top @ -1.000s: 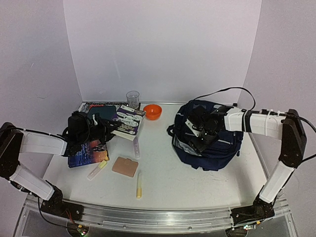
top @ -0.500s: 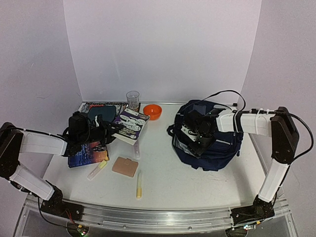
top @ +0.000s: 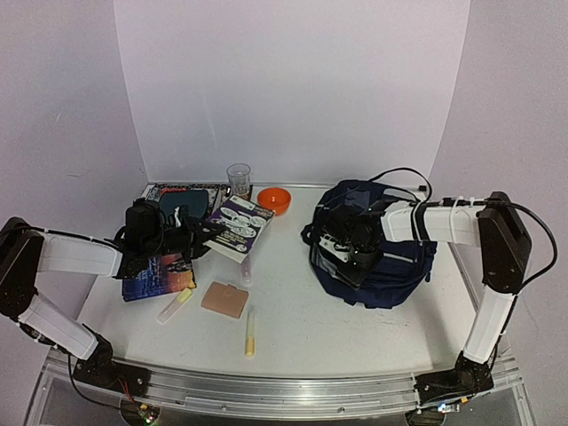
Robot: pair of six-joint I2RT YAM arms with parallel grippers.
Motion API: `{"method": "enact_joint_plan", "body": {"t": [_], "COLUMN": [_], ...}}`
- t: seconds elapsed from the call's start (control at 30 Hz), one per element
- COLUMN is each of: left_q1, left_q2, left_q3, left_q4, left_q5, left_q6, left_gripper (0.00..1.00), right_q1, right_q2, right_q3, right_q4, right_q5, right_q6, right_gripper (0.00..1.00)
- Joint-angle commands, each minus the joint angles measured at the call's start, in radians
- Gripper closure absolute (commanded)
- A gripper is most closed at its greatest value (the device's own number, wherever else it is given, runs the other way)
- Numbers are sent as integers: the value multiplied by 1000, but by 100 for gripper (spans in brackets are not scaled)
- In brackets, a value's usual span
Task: Pack the student bag
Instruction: Pick up the largest pocket of the bag from the student bag.
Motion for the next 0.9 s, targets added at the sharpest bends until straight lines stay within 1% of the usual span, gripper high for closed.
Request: {"method": "enact_joint_plan", "body": {"t": [0.0, 0.07, 0.1, 0.13, 0.2, 0.23, 0.4, 0.6, 0.8, 0.87], "left_q1": [3, 1, 1, 0, -4, -7, -53, -139, -194, -207], "left_q2": [-7, -10, -10, -11, -13, -15, 4, 49, 99, 116], "left_q3": [67, 69, 70, 72, 72, 72, 89, 124, 165, 182], "left_q4": [101, 100, 99, 99, 97, 96, 92, 90, 89, 88], "left_q5": [46, 53, 57, 63, 72, 75, 97, 102, 124, 137], "left_q6": [19, 18, 16, 15, 10, 8, 1, -9, -29, -34], "left_gripper": [100, 100, 100, 100, 100, 100, 100, 100, 100, 100], "right_q1": [17, 18, 19, 22, 33, 40, 84, 118, 170, 192], "right_q2": [48, 53, 49, 37, 6, -7, -64, -88, -100, -98], "right_q3": [-7, 3, 13, 25, 67, 91, 228, 376, 464, 481], "right_q4": [-110, -113, -114, -116, -123, -128, -157, -193, -191, -185], "right_q5": [52, 102, 107, 106, 101, 101, 165, 335, 484, 576], "right_q6": [-9, 3, 5, 7, 13, 18, 43, 69, 70, 61], "right_gripper": [50, 72, 81, 88, 98, 100, 100, 100, 100, 100]}}
